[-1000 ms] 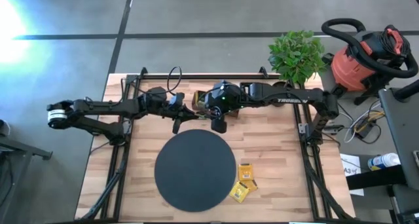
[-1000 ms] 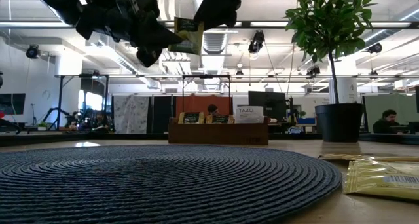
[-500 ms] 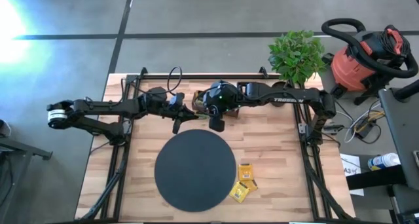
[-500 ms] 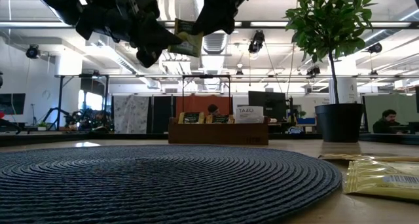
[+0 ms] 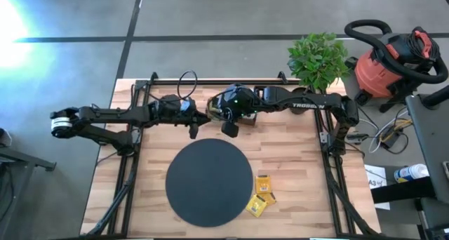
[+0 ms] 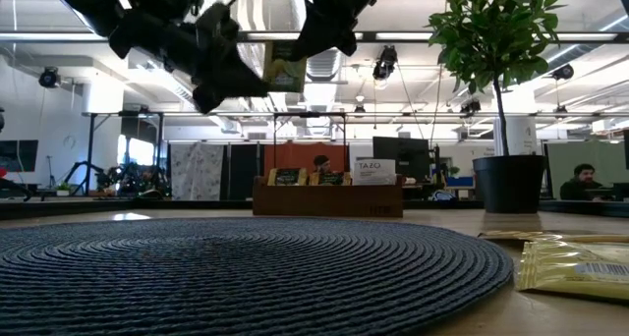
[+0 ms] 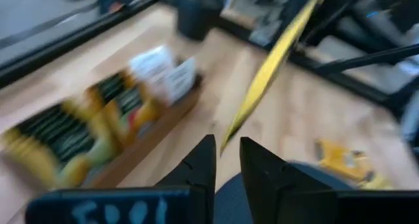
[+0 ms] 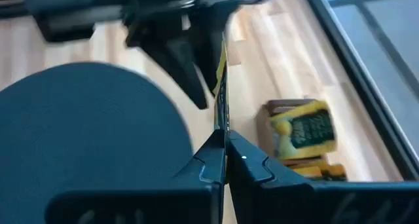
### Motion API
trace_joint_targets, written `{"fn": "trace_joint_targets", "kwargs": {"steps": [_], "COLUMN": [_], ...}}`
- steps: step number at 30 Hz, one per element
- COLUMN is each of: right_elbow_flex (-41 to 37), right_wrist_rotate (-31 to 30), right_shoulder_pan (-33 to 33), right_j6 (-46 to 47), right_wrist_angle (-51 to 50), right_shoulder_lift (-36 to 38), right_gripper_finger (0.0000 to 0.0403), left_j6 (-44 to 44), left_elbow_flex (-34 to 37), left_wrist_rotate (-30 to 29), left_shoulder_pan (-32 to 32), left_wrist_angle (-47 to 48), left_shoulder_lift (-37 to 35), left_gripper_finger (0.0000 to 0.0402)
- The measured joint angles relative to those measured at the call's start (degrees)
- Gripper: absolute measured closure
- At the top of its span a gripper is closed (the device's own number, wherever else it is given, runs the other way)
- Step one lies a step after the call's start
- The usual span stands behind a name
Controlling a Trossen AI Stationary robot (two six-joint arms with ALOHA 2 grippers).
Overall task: Pick & Place Tea
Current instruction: Put the bottom yellow tea bag into the left section of the wooden organizer
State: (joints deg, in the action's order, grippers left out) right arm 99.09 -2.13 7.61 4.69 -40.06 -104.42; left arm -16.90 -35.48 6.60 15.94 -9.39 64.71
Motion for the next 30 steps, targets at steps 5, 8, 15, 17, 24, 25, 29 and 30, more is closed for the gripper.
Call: {"fn": "trace_joint_targets", "kwargs": {"steps": [5,8,15,17,24,25,29,30], "right_elbow_flex": [0.00,-0.03,0.05,0.08,0.08,0.07,0.00,0.02], "right_wrist_rotate": [-3.82,-2.82,-0.37,-0.23,2.19,2.23,2.58,2.62], "right_shoulder_pan": [1.61,3.51,6.65,7.29,9.53,9.73,10.81,11.11], "right_j6": [3.47,4.62,3.97,3.45,2.14,1.91,1.31,1.20], "right_wrist_angle": [0.34,2.03,4.54,4.58,5.44,6.05,8.26,8.62], "right_shoulder_lift": [0.00,-1.11,-7.28,-9.05,-13.50,-14.19,-15.52,-15.67], "right_gripper_finger": [0.0394,0.0394,0.0394,0.0394,0.0394,0.0394,0.0394,0.0394], "left_j6": [-3.58,-4.99,-5.34,-5.87,-8.73,-8.89,-9.32,-9.42], "left_elbow_flex": [0.15,0.17,0.20,0.20,0.20,0.20,0.20,0.24], "left_wrist_rotate": [-7.53,-8.97,-9.10,-9.22,-9.86,-9.86,-11.29,-11.78], "left_shoulder_pan": [-0.48,-1.29,-3.87,-4.42,-5.97,-6.19,-6.95,-6.97], "left_wrist_angle": [7.90,10.93,12.83,13.33,17.75,18.26,19.09,19.53], "left_shoulder_lift": [-0.64,-1.42,-4.08,-5.00,-9.66,-10.48,-14.10,-14.94], "left_gripper_finger": [0.0323,0.0322,0.0321,0.0321,0.0321,0.0321,0.0321,0.0321]}}
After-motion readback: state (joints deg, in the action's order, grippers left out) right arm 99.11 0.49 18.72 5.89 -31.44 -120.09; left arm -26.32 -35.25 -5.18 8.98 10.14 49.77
